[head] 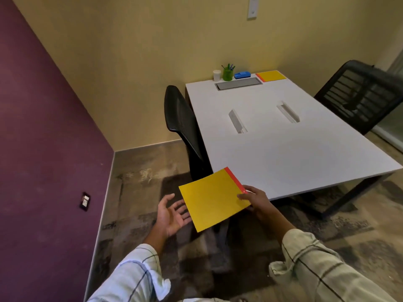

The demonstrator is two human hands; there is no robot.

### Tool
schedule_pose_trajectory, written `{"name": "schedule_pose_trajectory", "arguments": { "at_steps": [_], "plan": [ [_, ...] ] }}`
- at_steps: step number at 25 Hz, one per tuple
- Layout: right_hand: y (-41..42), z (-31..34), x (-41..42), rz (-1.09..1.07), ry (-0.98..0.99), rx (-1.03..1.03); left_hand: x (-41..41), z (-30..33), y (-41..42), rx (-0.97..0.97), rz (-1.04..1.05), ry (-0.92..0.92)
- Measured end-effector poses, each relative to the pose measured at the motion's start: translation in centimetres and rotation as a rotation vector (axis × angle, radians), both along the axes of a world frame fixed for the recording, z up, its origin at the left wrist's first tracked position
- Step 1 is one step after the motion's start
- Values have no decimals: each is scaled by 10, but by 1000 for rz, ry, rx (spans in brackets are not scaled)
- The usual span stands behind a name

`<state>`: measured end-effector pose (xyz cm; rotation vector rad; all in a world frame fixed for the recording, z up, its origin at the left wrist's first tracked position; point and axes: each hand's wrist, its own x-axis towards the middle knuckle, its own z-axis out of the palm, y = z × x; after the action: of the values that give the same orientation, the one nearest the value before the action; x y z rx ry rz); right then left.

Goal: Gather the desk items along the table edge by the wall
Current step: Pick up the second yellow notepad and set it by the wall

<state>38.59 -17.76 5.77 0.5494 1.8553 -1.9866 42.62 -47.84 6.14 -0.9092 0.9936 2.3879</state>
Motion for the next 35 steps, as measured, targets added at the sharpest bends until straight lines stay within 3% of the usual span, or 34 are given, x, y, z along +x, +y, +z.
{"name": "schedule_pose_trajectory", "arguments": {
  "at_steps": [8,12,18,22,26,35],
  "plan": [
    [-181,0,-20,-64,-25,-201,20,-9,-161,21,79,98],
    [-301,5,-30,-13,-56,-141,27,4,-263,2,135,123],
    [-420,40,-79,129,-25,-71,8,33,-375,-64,201,148],
    [-482,73,-142,196,32,-106,-37,46,-416,-281,210,204],
    [-528,78,-208,215,-11,-330,-104,44,-458,-471,239,207],
    [-569,53,-415,111,-149,-572,-323,28,-523,-539,217,197]
  ]
}}
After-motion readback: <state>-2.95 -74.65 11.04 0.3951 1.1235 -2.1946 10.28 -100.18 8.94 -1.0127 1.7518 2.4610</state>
